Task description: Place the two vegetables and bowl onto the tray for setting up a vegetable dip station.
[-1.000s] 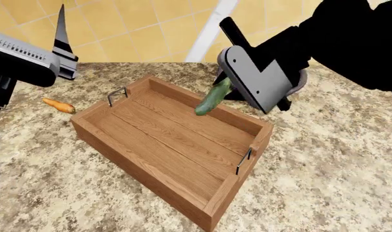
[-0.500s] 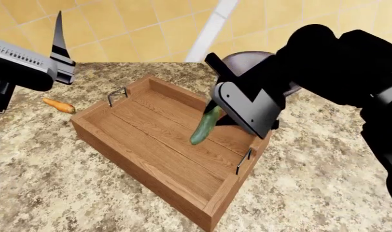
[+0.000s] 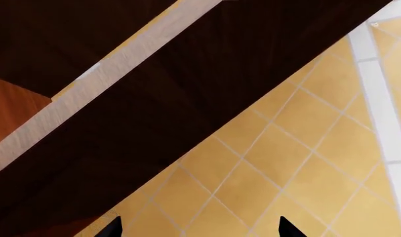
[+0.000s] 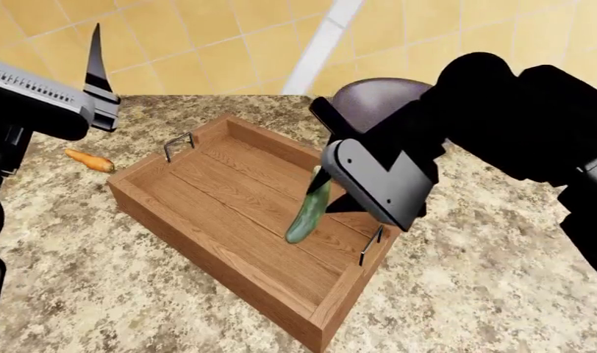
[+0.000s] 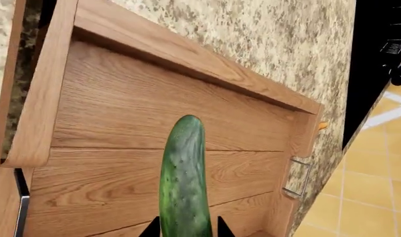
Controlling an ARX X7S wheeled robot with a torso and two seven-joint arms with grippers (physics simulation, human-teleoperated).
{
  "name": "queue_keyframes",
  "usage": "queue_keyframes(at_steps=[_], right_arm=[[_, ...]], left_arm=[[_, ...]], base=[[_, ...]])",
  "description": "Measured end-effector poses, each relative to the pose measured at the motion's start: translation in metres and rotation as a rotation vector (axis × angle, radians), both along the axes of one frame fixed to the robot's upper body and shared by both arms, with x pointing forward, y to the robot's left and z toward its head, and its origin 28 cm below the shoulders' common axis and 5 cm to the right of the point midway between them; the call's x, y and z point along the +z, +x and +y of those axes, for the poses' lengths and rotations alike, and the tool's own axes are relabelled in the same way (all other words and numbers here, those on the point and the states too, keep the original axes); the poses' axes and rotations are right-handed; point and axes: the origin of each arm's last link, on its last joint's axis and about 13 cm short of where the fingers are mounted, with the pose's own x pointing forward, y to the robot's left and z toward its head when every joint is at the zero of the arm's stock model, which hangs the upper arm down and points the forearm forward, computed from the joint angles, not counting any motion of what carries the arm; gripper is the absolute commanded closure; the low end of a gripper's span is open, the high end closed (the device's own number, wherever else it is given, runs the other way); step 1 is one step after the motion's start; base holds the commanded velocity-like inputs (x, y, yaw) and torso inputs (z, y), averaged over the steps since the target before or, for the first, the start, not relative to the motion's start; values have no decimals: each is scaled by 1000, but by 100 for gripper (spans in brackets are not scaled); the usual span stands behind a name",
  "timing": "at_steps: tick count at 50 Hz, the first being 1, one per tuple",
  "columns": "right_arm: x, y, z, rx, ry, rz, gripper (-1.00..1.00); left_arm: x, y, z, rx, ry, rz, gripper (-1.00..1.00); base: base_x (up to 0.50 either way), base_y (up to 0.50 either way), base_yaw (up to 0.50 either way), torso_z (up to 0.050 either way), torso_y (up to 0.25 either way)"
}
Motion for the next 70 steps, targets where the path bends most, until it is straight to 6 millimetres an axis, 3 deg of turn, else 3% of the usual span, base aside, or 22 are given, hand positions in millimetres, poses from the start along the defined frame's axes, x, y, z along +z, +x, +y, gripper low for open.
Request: queue_keyframes(at_steps=[25, 34, 44, 56, 70], right_arm=[[14, -9, 10, -18, -136, 113, 100], [21, 10, 23, -56, -157, 225, 100], [10, 31, 41, -48, -221, 388, 100], [13, 36, 47, -83, -276, 440, 100], [22, 30, 38, -126, -286, 442, 100]], left_arm=[[-4, -2, 7, -17, -31, 4, -100], [-2, 6, 13, -38, -48, 22, -100], [-5, 20, 22, -58, -68, 35, -100], [-7, 34, 30, -65, -79, 40, -100], [-7, 45, 29, -68, -79, 44, -100]], base=[[0, 0, 0, 0, 0], [0, 0, 0, 0, 0], [0, 0, 0, 0, 0], [0, 0, 0, 0, 1], [0, 0, 0, 1, 0]])
